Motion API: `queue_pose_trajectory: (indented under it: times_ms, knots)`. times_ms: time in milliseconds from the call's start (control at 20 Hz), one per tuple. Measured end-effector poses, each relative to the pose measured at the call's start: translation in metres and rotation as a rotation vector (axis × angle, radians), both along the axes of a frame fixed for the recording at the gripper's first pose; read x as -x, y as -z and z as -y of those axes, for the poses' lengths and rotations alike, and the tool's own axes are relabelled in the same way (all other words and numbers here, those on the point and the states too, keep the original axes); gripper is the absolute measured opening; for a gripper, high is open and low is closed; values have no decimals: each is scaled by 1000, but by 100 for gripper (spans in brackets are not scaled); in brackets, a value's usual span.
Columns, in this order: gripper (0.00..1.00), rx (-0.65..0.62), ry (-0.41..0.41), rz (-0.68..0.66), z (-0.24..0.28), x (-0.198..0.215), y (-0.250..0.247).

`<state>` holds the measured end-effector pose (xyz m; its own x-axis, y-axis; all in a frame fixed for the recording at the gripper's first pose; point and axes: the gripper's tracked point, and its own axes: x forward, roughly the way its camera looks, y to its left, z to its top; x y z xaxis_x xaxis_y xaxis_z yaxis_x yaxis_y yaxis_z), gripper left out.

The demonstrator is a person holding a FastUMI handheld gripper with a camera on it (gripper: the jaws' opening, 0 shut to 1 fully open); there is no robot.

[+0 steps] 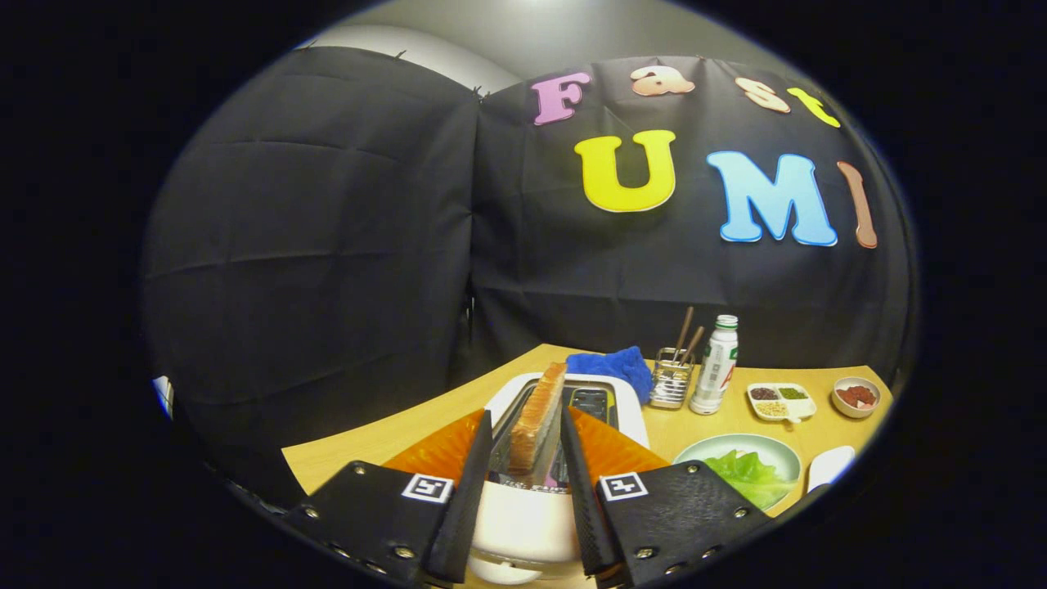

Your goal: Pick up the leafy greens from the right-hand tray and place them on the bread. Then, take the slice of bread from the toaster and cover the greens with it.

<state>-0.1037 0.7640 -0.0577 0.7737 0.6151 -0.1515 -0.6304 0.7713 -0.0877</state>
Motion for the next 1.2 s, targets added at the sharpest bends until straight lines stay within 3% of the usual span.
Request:
queue_pose_trajectory:
  times_ms: [50, 150, 250, 750, 1200]
  knots:
    - [15, -7, 7, 5, 1, -1, 1]
    - [17, -11, -1, 11, 3, 1, -5]
    - [4, -6, -9, 2, -2, -1, -2]
    - [4, -102, -29, 23, 12, 0, -59]
    - [4, -175, -9, 39, 57, -4, -101]
